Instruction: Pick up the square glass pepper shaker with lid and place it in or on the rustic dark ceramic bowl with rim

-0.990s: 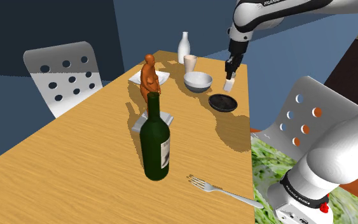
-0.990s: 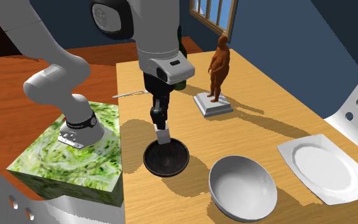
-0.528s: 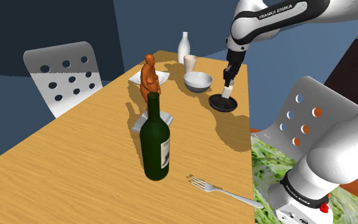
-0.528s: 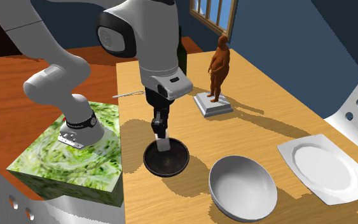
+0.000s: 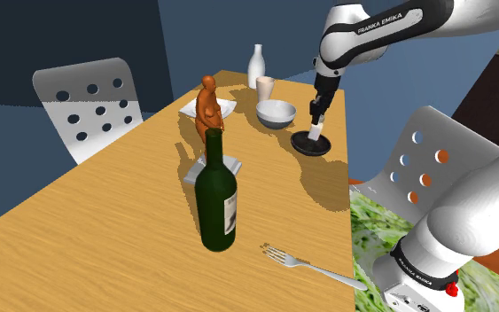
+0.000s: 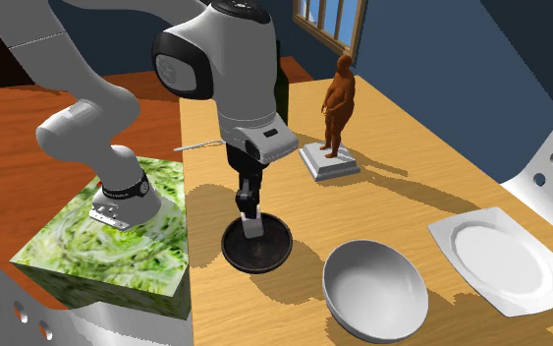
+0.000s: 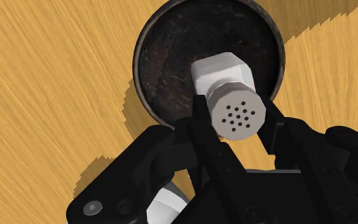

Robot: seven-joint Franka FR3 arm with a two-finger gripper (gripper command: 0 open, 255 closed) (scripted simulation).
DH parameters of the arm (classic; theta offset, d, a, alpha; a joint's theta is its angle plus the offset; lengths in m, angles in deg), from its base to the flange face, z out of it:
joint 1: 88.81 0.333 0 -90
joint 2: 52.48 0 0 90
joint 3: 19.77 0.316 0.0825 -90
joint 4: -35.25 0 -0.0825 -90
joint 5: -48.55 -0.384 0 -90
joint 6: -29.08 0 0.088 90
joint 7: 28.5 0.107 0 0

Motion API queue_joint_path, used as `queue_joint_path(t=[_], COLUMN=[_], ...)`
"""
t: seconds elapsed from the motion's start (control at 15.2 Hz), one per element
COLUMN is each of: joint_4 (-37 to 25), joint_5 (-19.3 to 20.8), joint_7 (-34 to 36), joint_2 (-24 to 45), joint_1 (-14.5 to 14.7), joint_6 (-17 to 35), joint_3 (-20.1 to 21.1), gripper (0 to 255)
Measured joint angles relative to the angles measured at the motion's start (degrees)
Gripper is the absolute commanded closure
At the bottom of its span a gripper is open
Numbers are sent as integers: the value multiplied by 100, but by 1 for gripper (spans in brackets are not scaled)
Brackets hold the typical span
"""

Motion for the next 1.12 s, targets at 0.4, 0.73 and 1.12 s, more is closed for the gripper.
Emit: queue_joint_path(t=[0.4, 0.73, 1.12], joint_4=[0, -278, -545], joint_5=[0, -7, -11], joint_7=[0, 10, 2], joint_2=[0, -97, -196], joint_1=[0, 13, 16], joint_6=[2, -370, -740], joint_3=[0, 24, 36], gripper=[0, 0, 0])
